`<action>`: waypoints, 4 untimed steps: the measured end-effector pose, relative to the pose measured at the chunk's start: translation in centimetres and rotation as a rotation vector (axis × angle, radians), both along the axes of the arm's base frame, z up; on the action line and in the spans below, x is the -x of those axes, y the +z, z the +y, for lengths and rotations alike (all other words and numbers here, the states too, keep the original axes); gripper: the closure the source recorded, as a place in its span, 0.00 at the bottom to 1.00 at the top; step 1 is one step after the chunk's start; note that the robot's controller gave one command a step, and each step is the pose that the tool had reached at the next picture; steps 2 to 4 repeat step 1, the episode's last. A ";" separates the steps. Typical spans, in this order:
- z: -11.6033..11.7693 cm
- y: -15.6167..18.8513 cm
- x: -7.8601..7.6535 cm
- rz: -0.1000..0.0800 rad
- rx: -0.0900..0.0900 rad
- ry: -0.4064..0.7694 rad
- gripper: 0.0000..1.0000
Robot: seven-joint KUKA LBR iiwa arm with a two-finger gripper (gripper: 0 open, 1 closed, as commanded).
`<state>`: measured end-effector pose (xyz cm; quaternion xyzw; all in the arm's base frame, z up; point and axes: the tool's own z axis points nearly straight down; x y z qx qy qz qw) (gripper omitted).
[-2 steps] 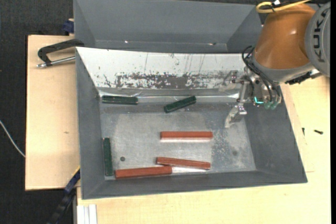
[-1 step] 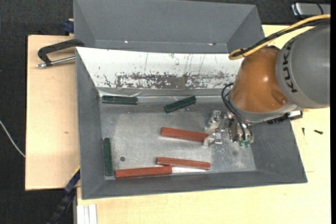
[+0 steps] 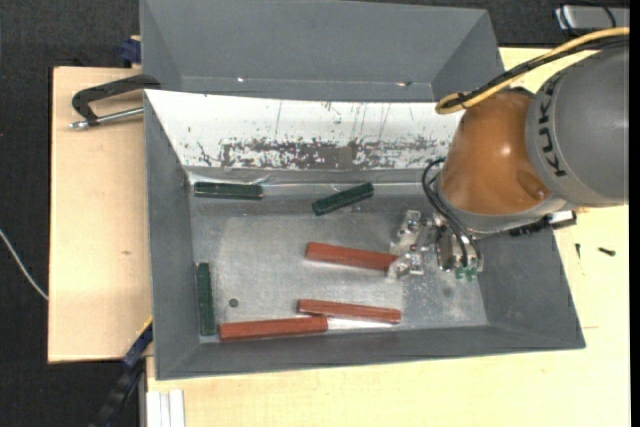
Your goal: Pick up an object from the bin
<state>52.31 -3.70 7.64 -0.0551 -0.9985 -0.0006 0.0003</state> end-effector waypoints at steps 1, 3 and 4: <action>-2.7 15.7 -0.5 -0.010 0.002 0.056 1.00; -2.7 15.7 -0.5 -0.010 0.002 0.056 1.00; -2.7 15.7 -0.5 -0.010 0.002 0.056 1.00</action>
Offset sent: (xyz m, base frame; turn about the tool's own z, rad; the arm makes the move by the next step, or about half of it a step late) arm 0.0000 0.0000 0.0000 0.0000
